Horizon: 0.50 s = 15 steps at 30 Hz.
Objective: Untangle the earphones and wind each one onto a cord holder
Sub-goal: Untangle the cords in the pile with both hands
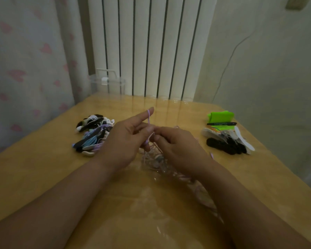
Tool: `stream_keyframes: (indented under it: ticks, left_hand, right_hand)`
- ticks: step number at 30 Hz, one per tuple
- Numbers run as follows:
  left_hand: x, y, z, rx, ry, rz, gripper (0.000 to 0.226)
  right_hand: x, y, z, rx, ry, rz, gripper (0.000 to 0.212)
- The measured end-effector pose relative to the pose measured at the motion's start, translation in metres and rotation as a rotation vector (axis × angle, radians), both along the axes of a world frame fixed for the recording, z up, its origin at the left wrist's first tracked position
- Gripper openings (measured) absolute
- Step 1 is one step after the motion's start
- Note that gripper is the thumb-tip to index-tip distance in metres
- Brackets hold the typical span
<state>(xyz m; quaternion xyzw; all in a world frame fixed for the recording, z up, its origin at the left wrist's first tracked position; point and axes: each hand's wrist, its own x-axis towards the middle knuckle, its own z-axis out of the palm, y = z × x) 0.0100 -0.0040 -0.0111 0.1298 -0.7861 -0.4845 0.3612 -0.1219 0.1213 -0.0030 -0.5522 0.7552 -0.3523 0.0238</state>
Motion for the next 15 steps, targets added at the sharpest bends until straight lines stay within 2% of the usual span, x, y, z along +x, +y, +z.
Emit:
stream_keyframes:
  ticks: [4, 7, 11, 15]
  left_hand:
    - [0.002, -0.001, -0.003, -0.3, -0.149, 0.018, 0.053]
    - [0.005, -0.005, -0.003, -0.387, -0.233, -0.009, 0.039]
    - [0.012, -0.002, 0.003, -0.328, -0.232, -0.137, 0.034]
    - [0.016, 0.004, 0.015, -0.026, -0.125, -0.342, 0.033]
  right_hand:
    - [-0.004, 0.003, 0.004, -0.016, 0.078, -0.062, 0.022]
    - [-0.007, 0.009, 0.013, -0.124, 0.016, -0.058, 0.013]
    - [-0.016, 0.016, 0.027, -0.289, -0.208, 0.027, 0.005]
    - [-0.019, 0.018, 0.027, -0.341, -0.507, 0.14, 0.009]
